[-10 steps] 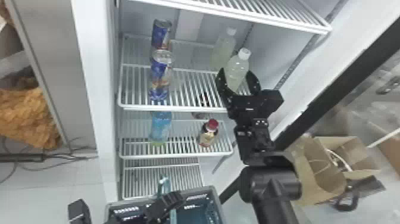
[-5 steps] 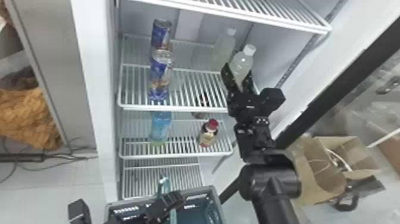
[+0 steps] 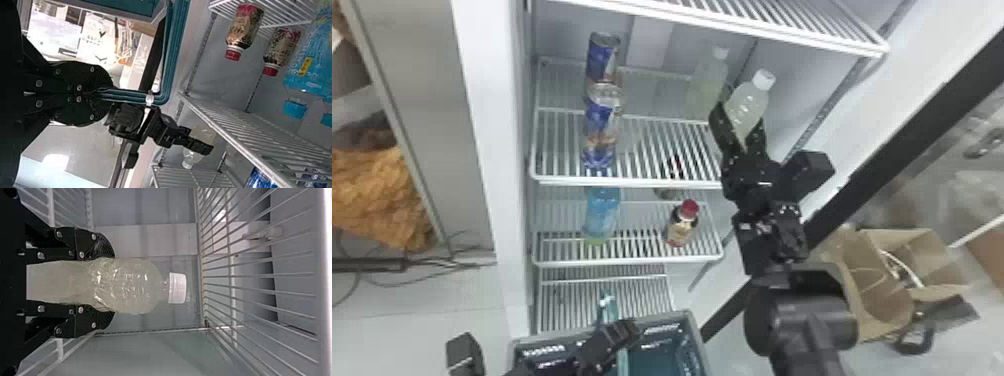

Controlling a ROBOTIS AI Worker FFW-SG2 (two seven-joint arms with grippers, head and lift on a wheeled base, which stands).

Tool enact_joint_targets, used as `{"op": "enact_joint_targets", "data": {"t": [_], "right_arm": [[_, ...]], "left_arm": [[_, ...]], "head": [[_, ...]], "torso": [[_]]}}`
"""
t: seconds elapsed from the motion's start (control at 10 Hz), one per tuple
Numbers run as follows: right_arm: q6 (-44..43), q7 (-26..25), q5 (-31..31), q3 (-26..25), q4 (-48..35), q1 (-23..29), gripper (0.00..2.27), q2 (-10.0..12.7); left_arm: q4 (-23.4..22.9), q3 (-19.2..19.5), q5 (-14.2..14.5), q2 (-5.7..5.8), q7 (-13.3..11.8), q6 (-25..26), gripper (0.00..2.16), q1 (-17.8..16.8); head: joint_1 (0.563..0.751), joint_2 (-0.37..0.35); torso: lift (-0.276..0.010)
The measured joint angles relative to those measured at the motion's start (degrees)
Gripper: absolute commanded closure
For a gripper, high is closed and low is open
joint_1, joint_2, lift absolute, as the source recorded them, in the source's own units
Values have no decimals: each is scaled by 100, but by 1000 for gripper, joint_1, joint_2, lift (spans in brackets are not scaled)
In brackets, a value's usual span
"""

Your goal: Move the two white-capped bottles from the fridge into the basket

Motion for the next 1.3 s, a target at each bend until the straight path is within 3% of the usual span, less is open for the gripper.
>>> {"op": "enact_joint_targets", "data": {"t": [0.7,1.3], "right_arm": [[917,98,-581,-148,-2403,1754,992,-85],[1938,156,-954,-384,-3984,3271,992,153]], "left_arm": [[0,-10,11,9,1,3,1161,-14],[0,14,-6,9,0,-11,1159,5]], "head": [[695,-350],[695,-350]], "torso": [[0],[0]]}}
